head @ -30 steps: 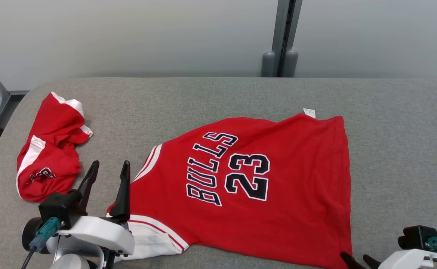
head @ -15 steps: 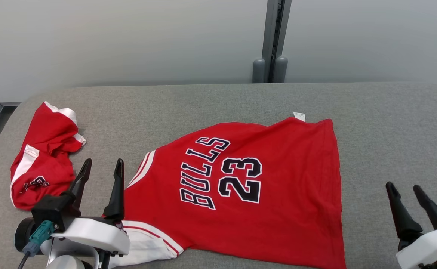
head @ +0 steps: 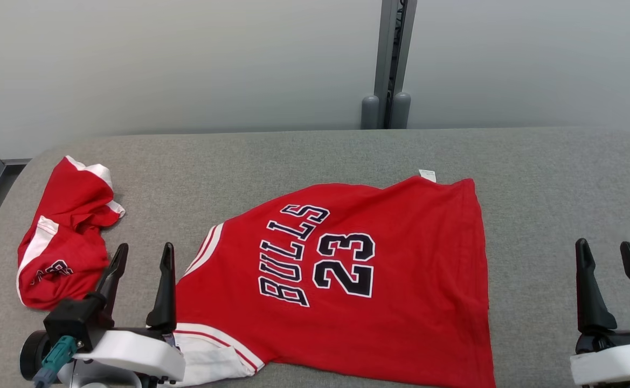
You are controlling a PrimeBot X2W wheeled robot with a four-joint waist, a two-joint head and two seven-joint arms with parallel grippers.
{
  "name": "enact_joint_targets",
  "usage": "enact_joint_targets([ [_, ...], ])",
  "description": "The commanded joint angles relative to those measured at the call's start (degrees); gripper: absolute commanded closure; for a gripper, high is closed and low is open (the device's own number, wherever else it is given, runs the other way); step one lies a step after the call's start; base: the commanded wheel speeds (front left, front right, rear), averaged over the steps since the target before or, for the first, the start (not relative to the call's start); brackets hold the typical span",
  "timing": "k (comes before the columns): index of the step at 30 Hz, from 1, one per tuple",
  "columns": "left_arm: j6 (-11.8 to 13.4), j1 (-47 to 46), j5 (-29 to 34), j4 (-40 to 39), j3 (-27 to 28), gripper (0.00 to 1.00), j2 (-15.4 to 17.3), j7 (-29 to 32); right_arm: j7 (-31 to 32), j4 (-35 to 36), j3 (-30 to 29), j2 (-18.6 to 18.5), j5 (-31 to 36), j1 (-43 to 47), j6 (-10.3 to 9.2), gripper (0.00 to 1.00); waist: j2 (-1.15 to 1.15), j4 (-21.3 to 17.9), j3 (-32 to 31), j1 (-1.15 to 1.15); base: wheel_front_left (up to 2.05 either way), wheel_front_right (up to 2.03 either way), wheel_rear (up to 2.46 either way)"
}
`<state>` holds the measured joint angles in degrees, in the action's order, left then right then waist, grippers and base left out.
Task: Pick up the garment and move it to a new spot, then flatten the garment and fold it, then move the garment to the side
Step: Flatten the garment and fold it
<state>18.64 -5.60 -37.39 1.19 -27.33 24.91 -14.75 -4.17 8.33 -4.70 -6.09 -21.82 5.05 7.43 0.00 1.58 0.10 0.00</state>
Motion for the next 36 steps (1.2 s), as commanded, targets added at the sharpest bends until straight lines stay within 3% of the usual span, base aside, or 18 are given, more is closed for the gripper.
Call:
enact_joint_targets([
  [1, -0.52, 1.00, 0.52, 0.19, 0.62, 0.00, 0.00, -0.34, -1.02, -0.60, 0.31, -0.36, 0.43, 0.65, 0.11, 0.00, 0.00, 0.09, -0.10, 0.00, 0.00, 0.00, 0.00],
  [33, -3.68, 2.23, 3.92, 0.71, 3.64, 0.00, -3.05, -0.52, -2.42, -2.91, 2.99, -1.67, 0.92, -0.40, 0.11, 0.00, 0.00, 0.10, -0.25, 0.00, 0.00, 0.00, 0.00],
  [36, -3.72, 2.40, 3.22, 1.00, 3.57, 0.00, -2.63, 0.55, 0.35, -4.14, 3.08, -0.98, -0.71, 0.53, 0.11, 0.00, 0.00, 0.21, -0.38, 0.00, 0.00, 0.00, 0.00],
])
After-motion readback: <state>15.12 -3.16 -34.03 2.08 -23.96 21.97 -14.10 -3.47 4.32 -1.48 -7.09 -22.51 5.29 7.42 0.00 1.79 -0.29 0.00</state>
